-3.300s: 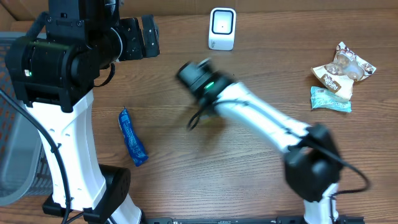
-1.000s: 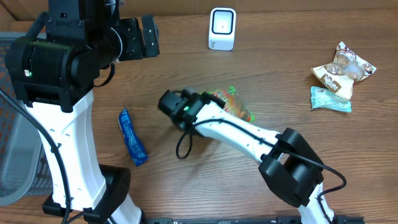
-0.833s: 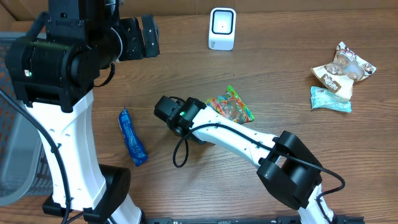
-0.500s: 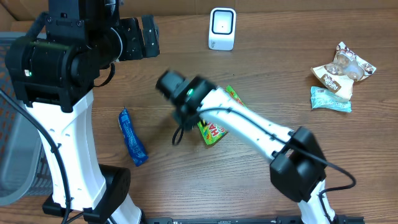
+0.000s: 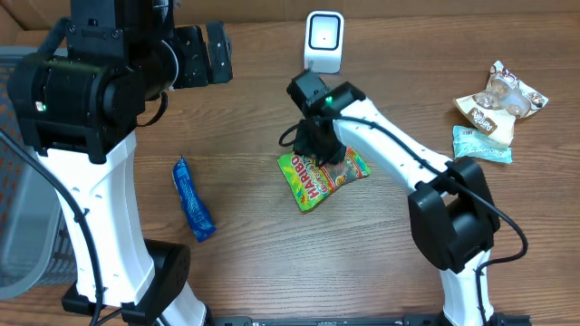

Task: Scan the item barcode
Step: 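Press and grasp the gummy bag top edge with the right gripper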

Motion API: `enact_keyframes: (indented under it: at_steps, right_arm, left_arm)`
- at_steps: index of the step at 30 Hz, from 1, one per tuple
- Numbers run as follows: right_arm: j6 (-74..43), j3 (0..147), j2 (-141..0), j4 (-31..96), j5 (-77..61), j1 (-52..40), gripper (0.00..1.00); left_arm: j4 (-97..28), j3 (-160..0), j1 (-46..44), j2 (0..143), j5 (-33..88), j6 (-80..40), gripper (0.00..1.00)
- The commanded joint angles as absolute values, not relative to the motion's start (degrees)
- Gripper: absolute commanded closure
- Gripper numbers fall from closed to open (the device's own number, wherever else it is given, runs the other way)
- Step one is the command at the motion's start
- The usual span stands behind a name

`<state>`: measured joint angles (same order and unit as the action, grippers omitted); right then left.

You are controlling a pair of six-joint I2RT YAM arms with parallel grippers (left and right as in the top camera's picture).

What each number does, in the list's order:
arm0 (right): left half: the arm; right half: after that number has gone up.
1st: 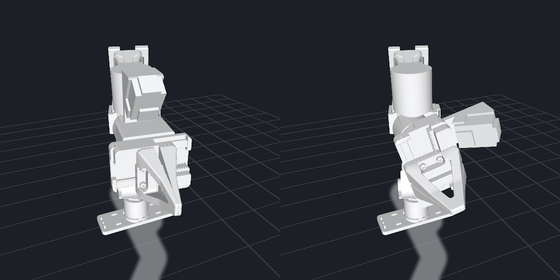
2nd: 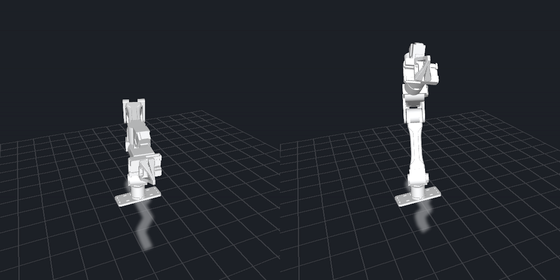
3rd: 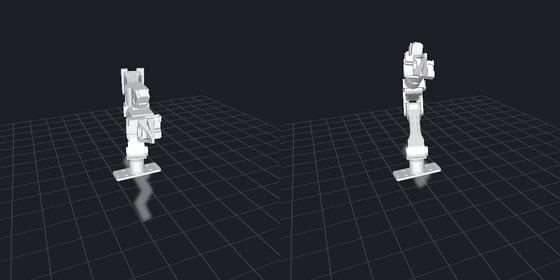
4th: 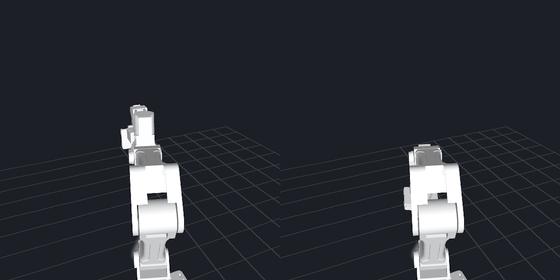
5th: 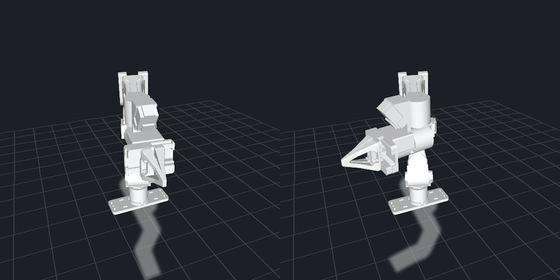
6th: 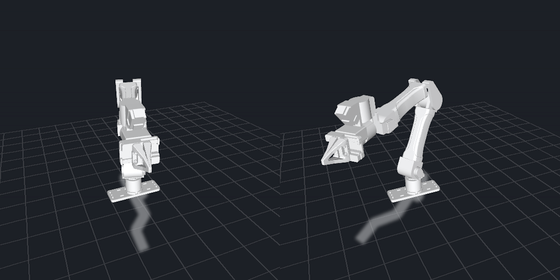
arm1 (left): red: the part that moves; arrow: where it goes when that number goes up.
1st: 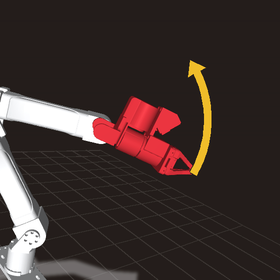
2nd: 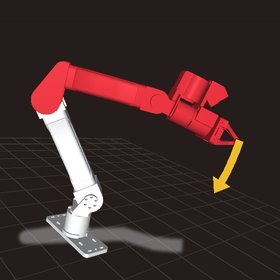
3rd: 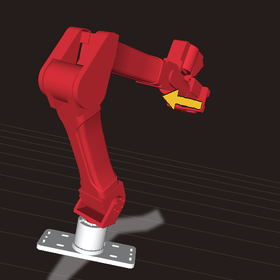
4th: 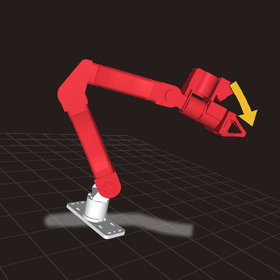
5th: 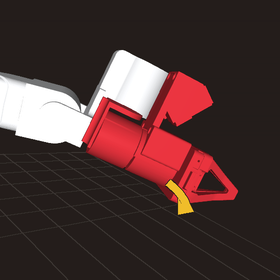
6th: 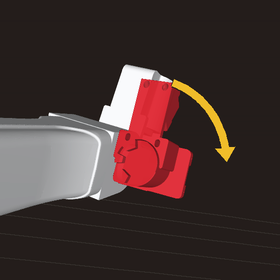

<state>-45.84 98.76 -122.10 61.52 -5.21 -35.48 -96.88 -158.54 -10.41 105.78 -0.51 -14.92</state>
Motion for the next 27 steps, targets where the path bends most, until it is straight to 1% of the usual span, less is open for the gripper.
enact_keyframes:
  at_steps: [1, 2, 7, 9, 11, 14, 17, 18, 20, 21, 24, 27]
  right_arm:
    - [-46.81, 97.03, -122.43, 61.47, -7.97, -35.86, 0.46]
    - [-44.29, 97.03, -122.43, 61.93, -8.25, -35.73, 0.42]
    - [-30.39, 97.03, -122.43, 65.65, -9.10, -34.04, 0.40]
    - [-24.10, 97.03, -122.43, 67.90, -8.86, -32.67, 0.36]
    - [-20.45, 97.01, -122.43, 69.71, -6.66, -31.09, 0.35]
    - [-19.46, 96.66, -122.50, 69.49, -3.79, -28.95, 0.35]
    - [-19.46, 94.78, -122.50, 66.57, -5.28, -27.18, 0.36]
    - [-19.49, 94.06, -122.50, 66.04, -5.69, -26.79, 0.38]
    - [-19.49, 92.62, -122.50, 65.87, -6.09, -25.74, 0.47]
    - [-19.46, 92.38, -122.50, 65.89, -6.07, -25.52, 0.48]
    - [-19.42, 92.20, -122.50, 65.28, -5.21, -24.93, 0.49]
    - [-19.16, 92.20, -122.50, 62.72, 0.60, -24.82, 0.49]
  left_arm:
    - [-96.79, -158.60, -10.52, 105.65, -0.82, -15.03, 0.00]
    - [-96.79, -158.60, -10.52, 105.65, -0.82, -15.03, 0.00]
    - [-96.79, -158.60, -10.52, 105.65, -0.82, -15.03, 0.01]
    - [-96.79, -158.60, -10.52, 105.65, -0.82, -15.03, 0.00]
    - [-96.79, -158.60, -10.52, 105.65, -0.82, -15.03, 0.00]
    - [-96.79, -158.60, -10.52, 105.65, -0.82, -15.03, 0.00]
    - [-96.79, -158.60, -10.52, 105.65, -0.82, -15.03, 0.00]
    - [-96.79, -158.60, -10.52, 105.65, -0.82, -15.03, 0.00]
    - [-96.79, -158.60, -10.52, 105.65, -0.82, -15.03, 0.00]
    - [-96.79, -158.60, -10.52, 105.65, -0.84, -15.03, 0.00]
    - [-96.79, -158.60, -10.52, 105.65, -0.82, -15.03, 0.00]
    - [-96.79, -158.60, -10.52, 105.65, -0.82, -15.03, 0.00]
